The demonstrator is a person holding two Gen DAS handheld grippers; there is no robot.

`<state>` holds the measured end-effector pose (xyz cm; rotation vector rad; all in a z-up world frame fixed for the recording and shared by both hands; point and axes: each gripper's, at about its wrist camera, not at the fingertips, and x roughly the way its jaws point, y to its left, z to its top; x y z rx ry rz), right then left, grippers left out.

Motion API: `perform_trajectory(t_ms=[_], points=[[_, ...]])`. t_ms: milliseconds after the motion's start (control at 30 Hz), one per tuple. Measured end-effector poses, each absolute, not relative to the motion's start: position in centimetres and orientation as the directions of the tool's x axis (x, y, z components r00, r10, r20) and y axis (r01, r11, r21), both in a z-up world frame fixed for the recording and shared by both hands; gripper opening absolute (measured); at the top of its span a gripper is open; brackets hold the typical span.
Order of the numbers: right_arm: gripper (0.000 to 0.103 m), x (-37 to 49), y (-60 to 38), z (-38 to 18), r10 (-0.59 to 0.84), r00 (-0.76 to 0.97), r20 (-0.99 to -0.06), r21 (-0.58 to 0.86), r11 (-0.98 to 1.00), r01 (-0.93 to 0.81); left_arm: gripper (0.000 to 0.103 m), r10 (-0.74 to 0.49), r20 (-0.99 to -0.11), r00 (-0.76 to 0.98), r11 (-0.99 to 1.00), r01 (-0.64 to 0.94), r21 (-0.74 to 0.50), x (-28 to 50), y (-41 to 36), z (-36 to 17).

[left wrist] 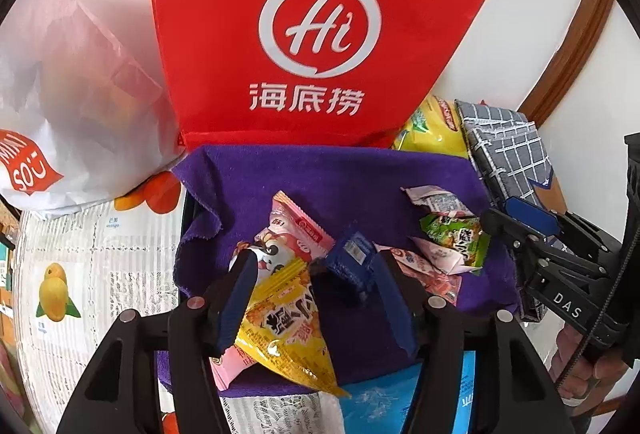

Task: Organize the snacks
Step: 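Lower both packets onto the purple towel and open both tools, then withdraw both tools from the towel toward the remaining snacks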

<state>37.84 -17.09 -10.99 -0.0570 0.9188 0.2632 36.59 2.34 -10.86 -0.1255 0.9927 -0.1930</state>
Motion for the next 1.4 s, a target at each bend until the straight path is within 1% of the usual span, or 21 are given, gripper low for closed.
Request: perform_trajectory(t_ms=[100,267,367,433,500,533,600,733,800,833,1000,1133,1233,1333,1400], points=[[0.046,37.6,-16.9,-10.5,0.191,0.584,-0.789,0.053,0.968,-0.244,0.062,-0.219,-0.805,0.551,0.975,0.108,-0.192,36.3,2.2,-10.2],[0.046,36.6,-16.0,-9.1,0.169,0.613,-0.772,0.013,0.968,-0.25,0.062,-0.202,-0.785,0.586,0.979,0.087,-0.187,35.4,2.4,-8.7],[0.046,35.9,-15.8,-8.2,0.168,0.622,-0.764,0.015,0.97,-0.243,0.062,-0.194,-0.764,0.616,0.98,0.087,-0.178,34.6,2.7,-7.5],[0.051,35.3,-15.6,-7.6,0.185,0.625,-0.758,0.031,0.968,-0.248,0.062,-0.188,-0.756,0.627,0.981,0.088,-0.171,34.2,2.7,-6.9],[0.062,34.7,-15.5,-7.0,0.184,0.638,-0.748,0.031,0.969,-0.244,0.062,-0.188,-0.749,0.635,0.981,0.091,-0.169,33.7,2.8,-6.2],[0.064,34.3,-15.5,-6.7,0.179,0.646,-0.742,0.025,0.971,-0.239,0.062,-0.19,-0.746,0.638,0.981,0.094,-0.17,33.6,2.8,-6.0],[0.072,33.5,-15.6,-6.2,0.161,0.662,-0.732,0.011,0.975,-0.224,0.062,-0.197,-0.739,0.644,0.98,0.1,-0.174,33.2,2.9,-5.6],[0.074,31.6,-16.5,-5.1,0.112,0.682,-0.722,-0.017,0.984,-0.18,0.062,-0.206,-0.724,0.658,0.978,0.107,-0.181,32.2,2.8,-4.5],[0.081,30.7,-17.2,-4.5,0.093,0.684,-0.724,-0.016,0.988,-0.151,0.062,-0.202,-0.718,0.666,0.979,0.114,-0.17,31.7,2.5,-4.0],[0.082,30.2,-17.6,-4.3,0.086,0.683,-0.725,-0.011,0.991,-0.137,0.062,-0.198,-0.714,0.672,0.98,0.114,-0.165,31.4,2.3,-3.7],[0.083,27.3,-19.3,-3.2,0.069,0.696,-0.715,-0.01,0.994,-0.109,0.062,-0.222,-0.693,0.686,0.974,0.125,-0.189,29.5,1.9,-2.6],[0.083,25.2,-20.5,-2.4,0.052,0.706,-0.706,0.008,0.998,-0.065,0.062,-0.234,-0.693,0.682,0.971,0.13,-0.199,27.4,1.8,-2.3],[0.084,23.6,-21.2,-2.2,0.038,0.723,-0.69,0.017,0.999,-0.036,0.062,-0.222,-0.69,0.689,0.974,0.124,-0.19,25.2,1.9,-2.2],[0.084,22.1,-21.6,-2.6,0.039,0.708,-0.705,0.019,0.999,-0.037,0.062,-0.225,-0.677,0.701,0.972,0.116,-0.204,23.1,2.4,-2.4],[0.084,21.3,-21.5,-3.0,0.027,0.696,-0.718,0.004,0.999,-0.035,0.062,-0.227,-0.688,0.689,0.972,0.111,-0.209,21.7,2.7,-2.8]])
